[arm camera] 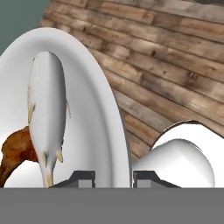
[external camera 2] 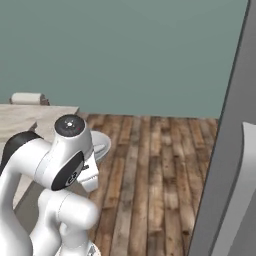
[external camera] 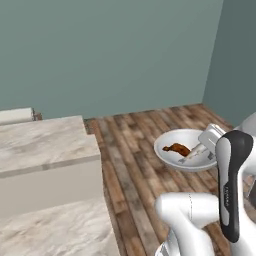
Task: Place the bowl with the squash and avocado on the second highest shelf of the fridge. Place the bowl with the chicken drumstick and fish on the top shelf of the fridge.
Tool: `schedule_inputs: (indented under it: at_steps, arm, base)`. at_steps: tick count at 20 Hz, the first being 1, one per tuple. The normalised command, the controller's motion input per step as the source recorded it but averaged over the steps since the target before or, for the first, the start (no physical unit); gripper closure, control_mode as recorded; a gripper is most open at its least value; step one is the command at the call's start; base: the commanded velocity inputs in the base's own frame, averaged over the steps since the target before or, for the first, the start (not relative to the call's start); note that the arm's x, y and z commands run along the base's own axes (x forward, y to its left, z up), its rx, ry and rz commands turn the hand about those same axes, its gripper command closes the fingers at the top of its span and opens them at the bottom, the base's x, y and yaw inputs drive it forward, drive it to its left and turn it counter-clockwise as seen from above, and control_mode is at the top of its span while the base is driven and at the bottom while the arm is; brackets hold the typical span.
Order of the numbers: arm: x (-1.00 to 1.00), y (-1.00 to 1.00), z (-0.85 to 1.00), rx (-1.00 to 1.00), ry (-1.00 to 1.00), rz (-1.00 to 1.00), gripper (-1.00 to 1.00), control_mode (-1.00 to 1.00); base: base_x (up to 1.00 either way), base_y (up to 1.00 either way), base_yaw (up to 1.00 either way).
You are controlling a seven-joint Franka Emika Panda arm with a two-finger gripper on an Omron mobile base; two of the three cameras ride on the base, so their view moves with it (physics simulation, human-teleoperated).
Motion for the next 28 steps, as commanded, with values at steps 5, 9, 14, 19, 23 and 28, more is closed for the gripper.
schedule_inputs:
  at_steps: [5,9,14,19,23,28]
  arm:
    - [0.0,0.0,0.0,0.0,0.0,0.0,1.0,1.0]
    - [0.0,0.0,0.0,0.0,0.0,0.0,1.0,1.0]
    - [0.0,0.0,0.0,0.0,0.0,0.0,1.0,1.0]
    - [0.0,0.0,0.0,0.0,0.0,0.0,1.0,1.0]
    - [0.0,0.0,0.0,0.0,0.0,0.0,1.0,1.0]
    - [0.0,0.0,0.0,0.0,0.0,0.0,1.0,1.0]
  base:
    - [0.94,0.0,0.0]
    - [1.0,0.01,0.0]
    - [1.0,0.02,-0.02]
    - [1.0,0.0,-0.08]
    - [1.0,-0.06,-0.26]
    - [0.38,-0.12,-0.71]
